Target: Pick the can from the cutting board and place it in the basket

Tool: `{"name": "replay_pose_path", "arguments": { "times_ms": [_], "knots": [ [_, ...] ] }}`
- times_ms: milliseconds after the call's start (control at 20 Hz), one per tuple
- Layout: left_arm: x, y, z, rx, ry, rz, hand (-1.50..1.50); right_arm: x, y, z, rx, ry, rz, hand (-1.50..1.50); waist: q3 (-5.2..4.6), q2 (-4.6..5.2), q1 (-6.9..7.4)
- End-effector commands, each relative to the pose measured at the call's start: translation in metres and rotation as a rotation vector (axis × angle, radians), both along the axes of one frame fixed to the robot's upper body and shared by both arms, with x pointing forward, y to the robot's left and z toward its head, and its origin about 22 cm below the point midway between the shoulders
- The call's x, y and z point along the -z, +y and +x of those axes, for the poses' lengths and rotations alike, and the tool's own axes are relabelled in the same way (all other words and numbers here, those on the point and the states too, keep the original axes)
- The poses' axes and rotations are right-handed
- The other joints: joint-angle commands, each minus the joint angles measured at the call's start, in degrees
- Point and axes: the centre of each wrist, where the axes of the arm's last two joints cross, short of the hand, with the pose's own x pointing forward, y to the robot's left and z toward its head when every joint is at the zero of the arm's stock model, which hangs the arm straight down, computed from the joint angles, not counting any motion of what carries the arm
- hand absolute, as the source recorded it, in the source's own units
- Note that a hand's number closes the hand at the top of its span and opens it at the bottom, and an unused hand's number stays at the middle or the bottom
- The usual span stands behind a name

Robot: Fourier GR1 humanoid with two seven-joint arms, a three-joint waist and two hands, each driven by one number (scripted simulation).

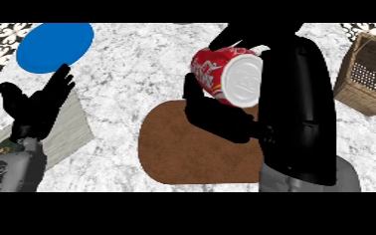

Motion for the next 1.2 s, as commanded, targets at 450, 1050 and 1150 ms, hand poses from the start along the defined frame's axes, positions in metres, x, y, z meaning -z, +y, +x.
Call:
{"name": "replay_pose_path", "arguments": {
  "times_ms": [450,1050,1150],
  "knots": [
    [0.0,-0.003,0.01,-0.003,-0.016,-0.005,0.0,-0.107,-0.039,0.057,0.278,0.0,-0.011,1.5,0.0,0.3,0.05],
    [0.012,-0.01,-0.003,0.007,-0.006,-0.001,0.0,-0.104,-0.15,0.116,0.559,0.028,-0.104,1.5,0.07,0.38,0.39],
    [-0.016,-0.008,0.006,0.011,-0.003,-0.008,0.0,-0.11,-0.161,0.122,0.574,0.046,-0.116,1.5,0.08,0.3,0.57]
  ]
}}
